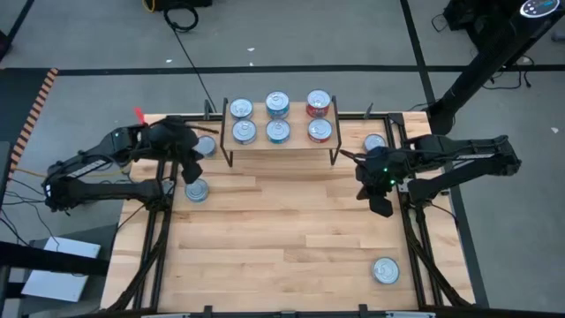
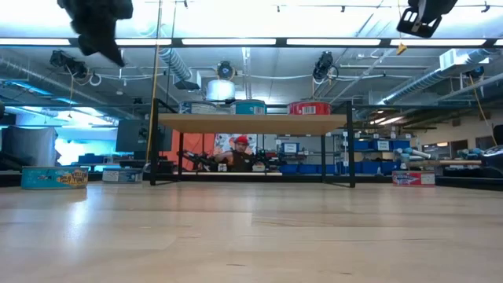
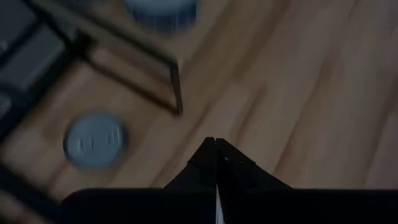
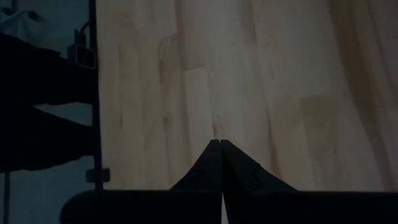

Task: Stack canned seafood by type on shelf
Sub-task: Stack the blue tuna can on top of the other blue can on the shelf

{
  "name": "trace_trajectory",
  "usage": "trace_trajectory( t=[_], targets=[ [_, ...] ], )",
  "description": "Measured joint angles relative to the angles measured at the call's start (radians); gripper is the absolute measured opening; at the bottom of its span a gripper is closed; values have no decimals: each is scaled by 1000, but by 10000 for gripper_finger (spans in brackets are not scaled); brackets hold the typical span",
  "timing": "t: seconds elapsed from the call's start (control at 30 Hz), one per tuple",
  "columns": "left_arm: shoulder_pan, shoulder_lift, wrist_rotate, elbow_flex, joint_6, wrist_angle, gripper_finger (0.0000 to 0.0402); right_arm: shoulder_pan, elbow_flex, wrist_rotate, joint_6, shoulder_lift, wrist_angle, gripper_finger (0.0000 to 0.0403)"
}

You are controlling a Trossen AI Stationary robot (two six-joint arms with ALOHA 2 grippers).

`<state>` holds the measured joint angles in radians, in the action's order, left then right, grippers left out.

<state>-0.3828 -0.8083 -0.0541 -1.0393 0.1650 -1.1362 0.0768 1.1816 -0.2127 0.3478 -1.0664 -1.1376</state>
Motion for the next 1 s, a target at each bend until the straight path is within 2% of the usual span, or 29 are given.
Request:
trace_trajectory(
  t=[0.1, 0.2, 0.27, 0.37, 0.5, 0.7, 0.87, 1.0],
  targets=[
    [6, -13, 7, 0, -9, -90, 1, -16, 0, 9, -6, 0, 10, 4],
    [24, -30, -9, 0, -13, -95, 1, -29, 0, 9, -8, 0, 25, 4],
    [33, -49, -49, 0, 21, -73, 1, -34, 0, 12, -8, 0, 36, 4],
    [37, -76, -165, 23, 119, -35, 1, -35, 0, 44, -8, 0, 55, 4],
    [32, -76, -285, 111, 319, 28, 1, -35, 0, 64, -3, 0, 67, 4],
    [0, -25, -308, 313, 537, 249, 1, -35, 0, 65, -4, -1, 67, 4],
    [-46, -31, -320, 465, 634, 460, 0, -35, 0, 66, -8, -1, 67, 5],
    [-85, -37, -398, 526, 675, 485, 0, -35, 0, 66, -3, -1, 67, 5]
  ],
)
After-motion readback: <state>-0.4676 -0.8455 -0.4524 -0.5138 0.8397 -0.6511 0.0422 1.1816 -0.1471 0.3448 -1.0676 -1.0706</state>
